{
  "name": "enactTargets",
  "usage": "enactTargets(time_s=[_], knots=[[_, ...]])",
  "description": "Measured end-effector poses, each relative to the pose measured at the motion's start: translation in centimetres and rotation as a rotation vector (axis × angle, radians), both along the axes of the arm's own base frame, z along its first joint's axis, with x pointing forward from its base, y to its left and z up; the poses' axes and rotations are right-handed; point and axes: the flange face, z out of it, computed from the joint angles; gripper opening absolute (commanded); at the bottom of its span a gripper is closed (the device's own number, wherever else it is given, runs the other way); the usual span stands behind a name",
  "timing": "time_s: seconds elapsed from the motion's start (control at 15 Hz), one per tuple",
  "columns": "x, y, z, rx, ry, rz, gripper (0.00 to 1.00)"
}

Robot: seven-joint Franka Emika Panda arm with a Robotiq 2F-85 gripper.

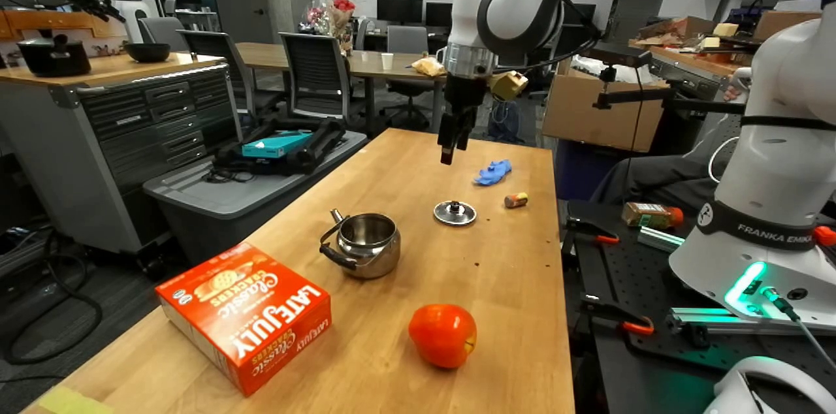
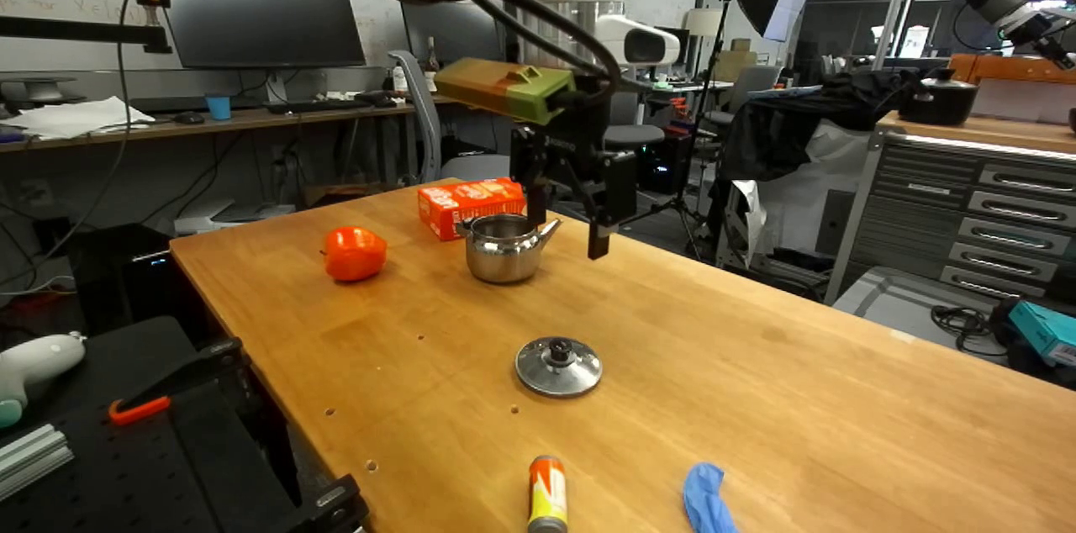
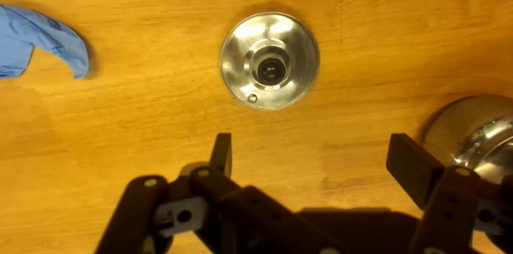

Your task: Pick up the lid and put it on the kettle

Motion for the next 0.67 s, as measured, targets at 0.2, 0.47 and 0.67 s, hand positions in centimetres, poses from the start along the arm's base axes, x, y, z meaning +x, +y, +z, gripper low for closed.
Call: enactTargets(time_s=[0.2,0.47,0.67], knots=[[1.0,-0.5,-1.5,0.008,0.023,0.021,1.0],[2.3,-1.3,-3.3,0.005,0.047,0.052,1.0],[2.8,-1.7,-5.3,0.007,0.08,0.06,1.0]])
